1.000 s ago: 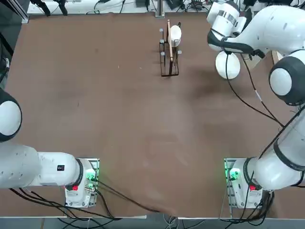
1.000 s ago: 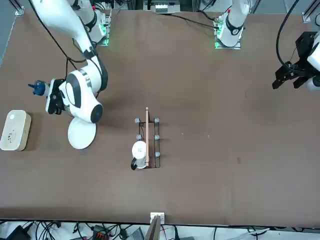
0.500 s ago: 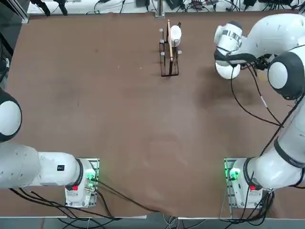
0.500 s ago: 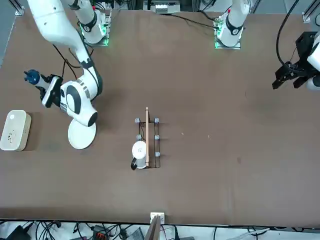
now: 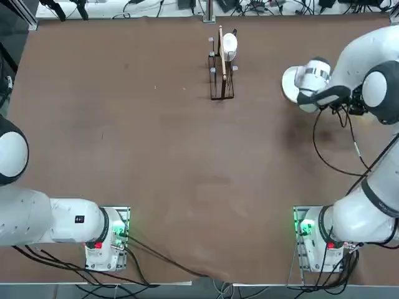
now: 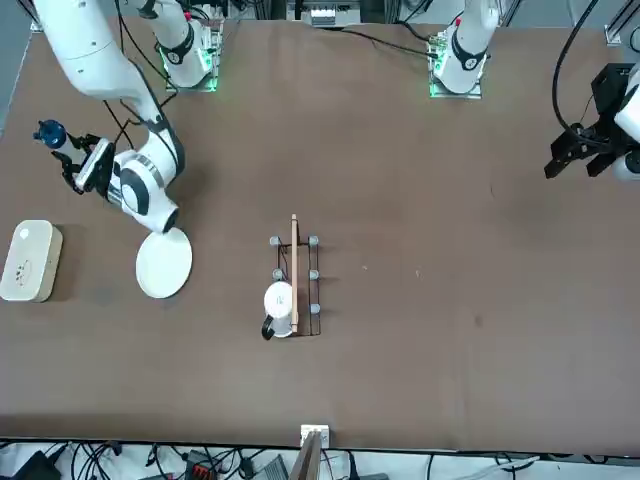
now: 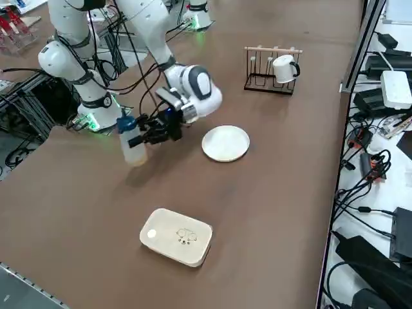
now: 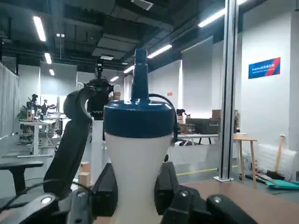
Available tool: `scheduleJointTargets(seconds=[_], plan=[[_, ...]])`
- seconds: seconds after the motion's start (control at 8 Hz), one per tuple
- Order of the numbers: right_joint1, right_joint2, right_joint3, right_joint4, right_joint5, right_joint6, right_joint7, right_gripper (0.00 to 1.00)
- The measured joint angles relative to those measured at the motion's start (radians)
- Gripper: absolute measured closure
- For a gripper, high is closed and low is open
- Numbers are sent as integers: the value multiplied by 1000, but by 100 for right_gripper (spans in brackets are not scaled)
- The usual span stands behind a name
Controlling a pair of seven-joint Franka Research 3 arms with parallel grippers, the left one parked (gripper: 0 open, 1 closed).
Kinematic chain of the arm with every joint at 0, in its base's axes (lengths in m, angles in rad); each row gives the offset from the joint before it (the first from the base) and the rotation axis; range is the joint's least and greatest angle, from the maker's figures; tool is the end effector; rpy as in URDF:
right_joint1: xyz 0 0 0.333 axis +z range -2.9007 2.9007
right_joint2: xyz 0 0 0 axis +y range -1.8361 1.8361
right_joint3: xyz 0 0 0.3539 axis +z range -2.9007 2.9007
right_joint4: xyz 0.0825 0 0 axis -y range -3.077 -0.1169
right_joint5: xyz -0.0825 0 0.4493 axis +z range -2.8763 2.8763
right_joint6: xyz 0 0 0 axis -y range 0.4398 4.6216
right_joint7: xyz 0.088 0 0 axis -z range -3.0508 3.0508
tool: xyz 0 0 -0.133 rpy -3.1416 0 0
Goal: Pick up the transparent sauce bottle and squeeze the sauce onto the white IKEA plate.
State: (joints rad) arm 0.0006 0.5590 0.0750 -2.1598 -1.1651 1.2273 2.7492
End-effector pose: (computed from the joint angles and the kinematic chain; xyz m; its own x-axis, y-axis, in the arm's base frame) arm 0.4850 -0.1042 0.1487 0.0679 0.1002 0.9926 -0.9048 0.4254 0.0189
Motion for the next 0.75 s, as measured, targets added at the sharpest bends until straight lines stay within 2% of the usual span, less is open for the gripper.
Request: scheduleJointTargets(seconds=[0.75], plan=[[-195,17,0,-105,-76,234,15,59]])
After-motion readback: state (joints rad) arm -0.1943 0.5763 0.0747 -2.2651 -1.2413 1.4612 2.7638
